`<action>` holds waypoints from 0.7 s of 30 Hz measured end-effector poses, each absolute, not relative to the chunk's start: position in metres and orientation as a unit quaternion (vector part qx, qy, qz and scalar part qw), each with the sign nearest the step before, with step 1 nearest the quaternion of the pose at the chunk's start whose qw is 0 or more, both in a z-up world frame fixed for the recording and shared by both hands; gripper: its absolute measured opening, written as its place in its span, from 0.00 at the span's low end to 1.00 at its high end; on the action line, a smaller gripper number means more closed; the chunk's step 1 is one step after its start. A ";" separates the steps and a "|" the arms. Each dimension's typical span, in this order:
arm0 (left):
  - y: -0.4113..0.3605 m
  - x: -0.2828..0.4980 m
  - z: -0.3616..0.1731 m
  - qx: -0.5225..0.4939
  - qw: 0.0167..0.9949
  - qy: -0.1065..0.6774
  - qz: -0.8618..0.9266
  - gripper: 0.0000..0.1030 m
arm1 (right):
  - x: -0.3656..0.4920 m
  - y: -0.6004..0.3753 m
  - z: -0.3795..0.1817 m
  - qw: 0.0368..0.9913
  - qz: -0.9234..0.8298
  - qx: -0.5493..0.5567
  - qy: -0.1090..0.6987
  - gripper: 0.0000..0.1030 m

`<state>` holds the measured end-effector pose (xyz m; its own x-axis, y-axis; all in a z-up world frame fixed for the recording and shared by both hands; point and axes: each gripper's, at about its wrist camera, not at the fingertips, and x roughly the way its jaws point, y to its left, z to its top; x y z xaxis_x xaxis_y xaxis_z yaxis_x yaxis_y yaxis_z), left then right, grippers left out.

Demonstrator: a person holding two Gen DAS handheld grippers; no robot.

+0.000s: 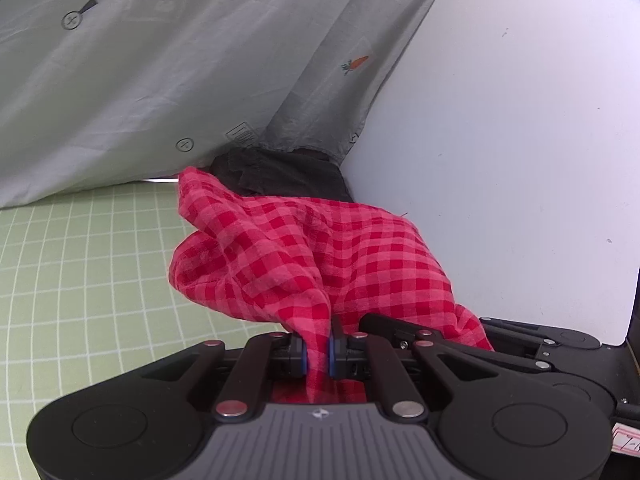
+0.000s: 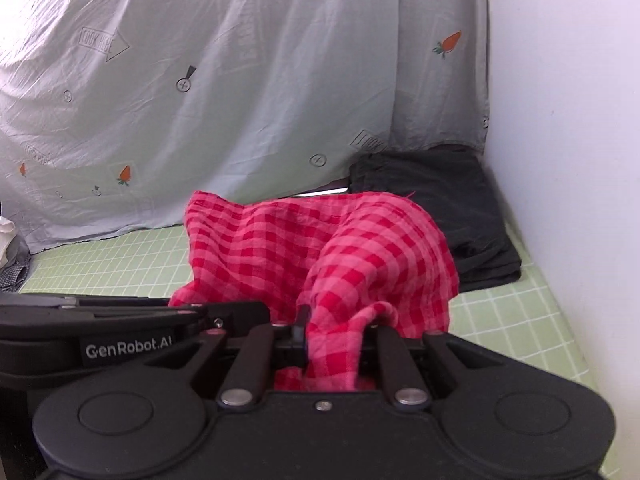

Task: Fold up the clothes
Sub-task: 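Lift the folded shorts with both grippers and carry them onto the black garment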

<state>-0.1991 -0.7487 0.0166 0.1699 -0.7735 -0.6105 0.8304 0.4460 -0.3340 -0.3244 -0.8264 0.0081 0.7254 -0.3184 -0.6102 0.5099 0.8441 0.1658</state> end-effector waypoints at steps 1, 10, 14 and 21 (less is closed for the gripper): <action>-0.764 -0.195 0.018 0.043 0.764 0.368 -0.529 0.09 | -0.323 -0.840 0.007 0.915 -0.230 0.164 0.289 0.12; -0.885 -0.127 0.020 0.057 0.771 0.326 -0.544 0.09 | -0.265 -0.967 0.005 0.920 -0.261 0.115 0.268 0.12; -0.924 -0.092 0.000 0.058 0.795 0.331 -0.506 0.15 | -0.228 -1.020 -0.001 0.921 -0.272 0.094 0.261 0.13; -0.939 -0.054 -0.039 0.100 0.820 0.371 -0.424 0.52 | -0.196 -1.068 -0.051 0.884 -0.340 0.109 0.302 0.44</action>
<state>-0.0542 -0.9387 -0.0393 0.3640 -0.6217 -0.6935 0.7697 0.6201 -0.1519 -0.1960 -1.0681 -0.0513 0.5868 -0.5348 -0.6080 0.6662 0.7456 -0.0129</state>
